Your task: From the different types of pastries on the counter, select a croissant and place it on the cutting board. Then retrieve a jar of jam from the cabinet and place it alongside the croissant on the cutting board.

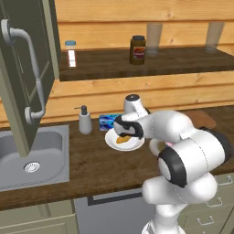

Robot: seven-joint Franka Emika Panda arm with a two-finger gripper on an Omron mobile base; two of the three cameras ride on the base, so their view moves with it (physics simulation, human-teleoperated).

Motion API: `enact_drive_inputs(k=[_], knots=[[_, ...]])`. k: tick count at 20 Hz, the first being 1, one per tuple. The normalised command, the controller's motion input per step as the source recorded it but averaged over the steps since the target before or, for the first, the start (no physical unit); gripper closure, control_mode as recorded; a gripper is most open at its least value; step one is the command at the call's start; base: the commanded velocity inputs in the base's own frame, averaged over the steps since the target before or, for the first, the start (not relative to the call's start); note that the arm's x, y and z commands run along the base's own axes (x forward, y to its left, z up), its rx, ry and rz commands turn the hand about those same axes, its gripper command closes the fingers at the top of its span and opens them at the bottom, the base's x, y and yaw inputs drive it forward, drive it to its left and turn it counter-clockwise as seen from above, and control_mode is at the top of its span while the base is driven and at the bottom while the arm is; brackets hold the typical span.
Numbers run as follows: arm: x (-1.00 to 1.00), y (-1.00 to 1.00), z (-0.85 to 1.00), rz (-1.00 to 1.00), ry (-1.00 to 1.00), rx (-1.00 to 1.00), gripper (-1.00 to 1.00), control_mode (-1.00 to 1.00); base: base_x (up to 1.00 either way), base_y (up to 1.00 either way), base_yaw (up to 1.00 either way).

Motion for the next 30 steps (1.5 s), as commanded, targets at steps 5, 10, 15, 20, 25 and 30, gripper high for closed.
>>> enact_drive_inputs(k=[5,10,15,20,25,30], knots=[[0.32,0.0,-0.27,0.0,0.01,0.0,-1.0,-1.0,0.0,0.0,0.0],[0.34,0.0,-0.21,0.0,0.02,0.0,-1.0,-1.0,0.0,0.0,0.0],[0.27,0.0,-0.22,0.0,0.04,0.0,-1.0,-1.0,0.0,0.0,0.0],[0.2,0.08,-0.2,0.0,0.02,0.0,-1.0,-1.0,0.0,0.0,0.0],[0.09,0.08,-0.16,0.0,0.0,0.02,-1.0,-1.0,0.0,0.0,0.0],[0.02,0.0,-0.23,0.0,0.0,0.02,-1.0,-1.0,0.0,0.0,0.0]])
